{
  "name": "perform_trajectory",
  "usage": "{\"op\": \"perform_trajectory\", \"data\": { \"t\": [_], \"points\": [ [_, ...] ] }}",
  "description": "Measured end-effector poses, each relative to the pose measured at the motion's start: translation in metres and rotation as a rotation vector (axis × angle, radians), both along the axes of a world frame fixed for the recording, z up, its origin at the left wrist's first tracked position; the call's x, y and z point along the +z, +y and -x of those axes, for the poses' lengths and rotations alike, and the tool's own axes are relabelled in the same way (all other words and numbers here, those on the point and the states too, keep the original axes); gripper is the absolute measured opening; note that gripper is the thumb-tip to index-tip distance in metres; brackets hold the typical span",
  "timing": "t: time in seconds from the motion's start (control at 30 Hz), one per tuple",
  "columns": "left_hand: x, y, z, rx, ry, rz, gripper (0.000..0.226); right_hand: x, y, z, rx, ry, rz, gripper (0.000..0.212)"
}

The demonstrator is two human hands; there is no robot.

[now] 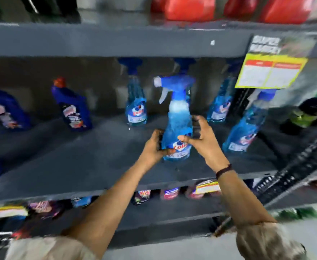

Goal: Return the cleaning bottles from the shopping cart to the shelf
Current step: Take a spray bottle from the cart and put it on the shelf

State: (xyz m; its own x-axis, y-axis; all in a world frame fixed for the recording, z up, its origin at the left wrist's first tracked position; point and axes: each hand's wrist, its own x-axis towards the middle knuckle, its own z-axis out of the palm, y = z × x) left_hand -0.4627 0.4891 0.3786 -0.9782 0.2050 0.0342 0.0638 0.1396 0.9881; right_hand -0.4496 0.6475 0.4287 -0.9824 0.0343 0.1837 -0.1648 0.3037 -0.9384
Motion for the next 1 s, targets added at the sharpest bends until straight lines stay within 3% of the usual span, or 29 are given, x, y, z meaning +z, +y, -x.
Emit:
{"op": "perform_trajectory", "data": {
  "t": [0.23, 0.67, 0.73, 0.8, 0.87, 1.0],
  "points": [
    [-0.017, 0.046, 0.023, -0.04, -0.026, 0.052, 0.077, -0.017, 0.045, 0.012, -0.049, -0.052, -0.022, 0.059],
    [-0.031, 0.059, 0.03, 0.019, 0.007, 0.132, 0.061, -0.036, 0.054, 0.012, -0.016, -0.034, 0.09, 0.068],
    [-0.032, 0.052, 0.024, 0.024, 0.044, 0.161, 0.061, -0.041, 0.049, 0.002, -0.145, 0.014, 0.047, 0.074],
    [-0.032, 0.037, 0.015, 0.138, 0.173, 0.203, 0.054, -0.051, 0.04, -0.016, -0.406, 0.155, -0.049, 0.068],
    [-0.032, 0.015, 0.001, 0.332, 0.331, 0.232, 0.04, -0.064, 0.024, -0.034, -0.53, 0.327, -0.125, 0.047],
    [-0.037, -0.048, -0.042, 0.717, 0.459, 0.283, 0.02, -0.077, -0.039, -0.053, -0.342, 0.419, -0.175, 0.025]
  ]
}}
